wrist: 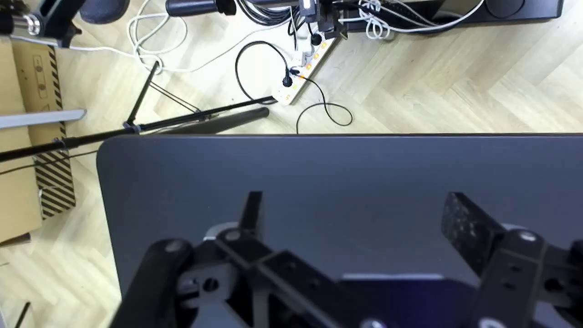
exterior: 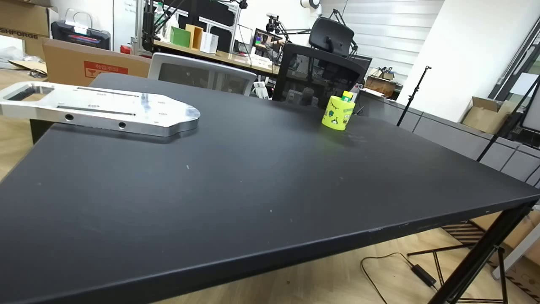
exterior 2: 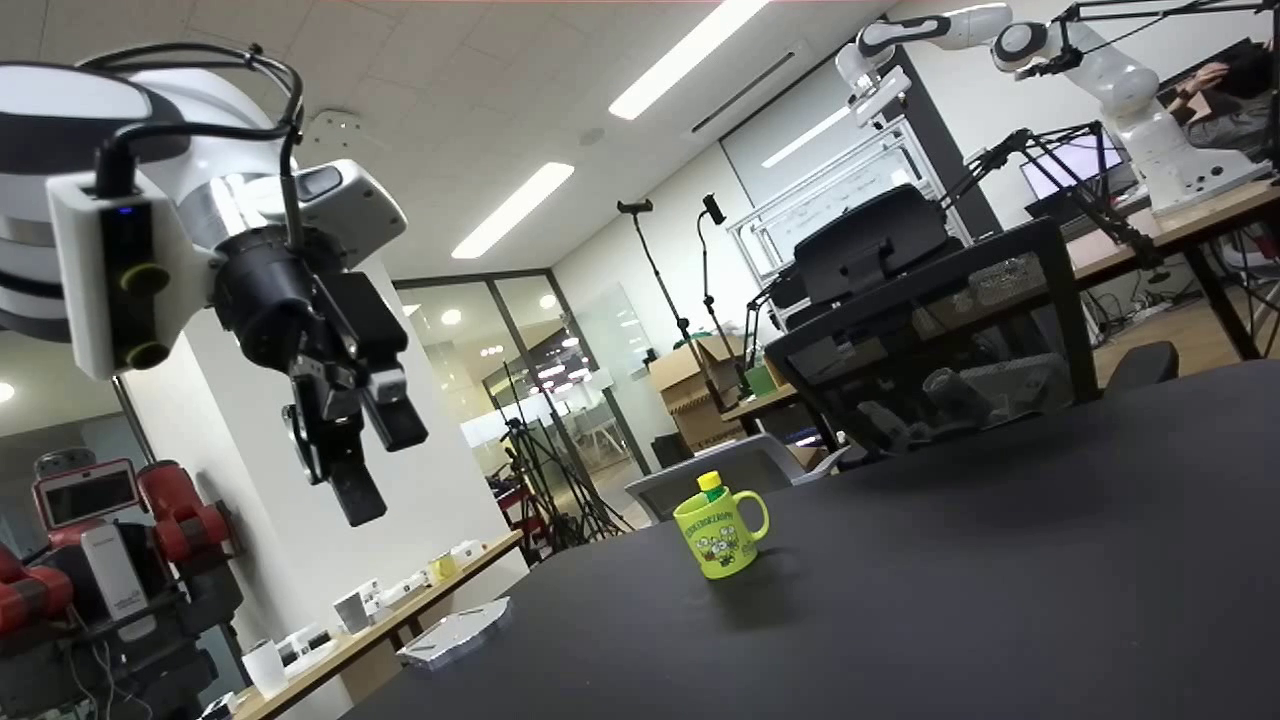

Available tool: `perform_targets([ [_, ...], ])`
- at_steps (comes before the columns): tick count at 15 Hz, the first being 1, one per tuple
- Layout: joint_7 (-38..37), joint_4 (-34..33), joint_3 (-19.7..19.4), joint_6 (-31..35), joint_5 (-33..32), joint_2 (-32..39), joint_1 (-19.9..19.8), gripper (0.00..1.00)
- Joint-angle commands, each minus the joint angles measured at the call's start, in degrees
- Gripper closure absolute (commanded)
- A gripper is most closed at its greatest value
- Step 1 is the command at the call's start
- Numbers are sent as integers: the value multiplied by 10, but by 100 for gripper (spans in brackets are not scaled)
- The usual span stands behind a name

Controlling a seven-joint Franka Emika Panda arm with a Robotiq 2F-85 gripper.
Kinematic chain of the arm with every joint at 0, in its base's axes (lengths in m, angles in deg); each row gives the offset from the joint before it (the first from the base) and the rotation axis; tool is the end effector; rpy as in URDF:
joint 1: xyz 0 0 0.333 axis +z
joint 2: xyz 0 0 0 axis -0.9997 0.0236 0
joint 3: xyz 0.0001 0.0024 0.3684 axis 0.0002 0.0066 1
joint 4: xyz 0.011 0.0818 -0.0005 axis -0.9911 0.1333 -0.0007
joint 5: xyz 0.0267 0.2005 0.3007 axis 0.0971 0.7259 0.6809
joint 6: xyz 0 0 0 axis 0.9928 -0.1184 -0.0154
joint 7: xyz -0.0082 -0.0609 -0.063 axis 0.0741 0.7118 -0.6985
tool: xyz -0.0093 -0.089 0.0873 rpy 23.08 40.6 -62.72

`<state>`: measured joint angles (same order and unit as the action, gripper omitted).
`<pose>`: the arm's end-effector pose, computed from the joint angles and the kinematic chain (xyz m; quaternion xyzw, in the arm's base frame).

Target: Take the glue stick out of the mug and put it on the table

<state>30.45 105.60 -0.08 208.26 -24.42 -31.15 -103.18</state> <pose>0.2864 -0.1375 0.4536 0.9893 -0.0281 -0.0333 0.1396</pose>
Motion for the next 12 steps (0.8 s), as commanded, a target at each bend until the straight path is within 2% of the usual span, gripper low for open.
perform_targets([
  [1,36,-49,-15,36,11,77,29,0],
  [7,75,-195,-14,114,62,275,63,0],
  [12,113,-359,1,120,139,437,73,0],
])
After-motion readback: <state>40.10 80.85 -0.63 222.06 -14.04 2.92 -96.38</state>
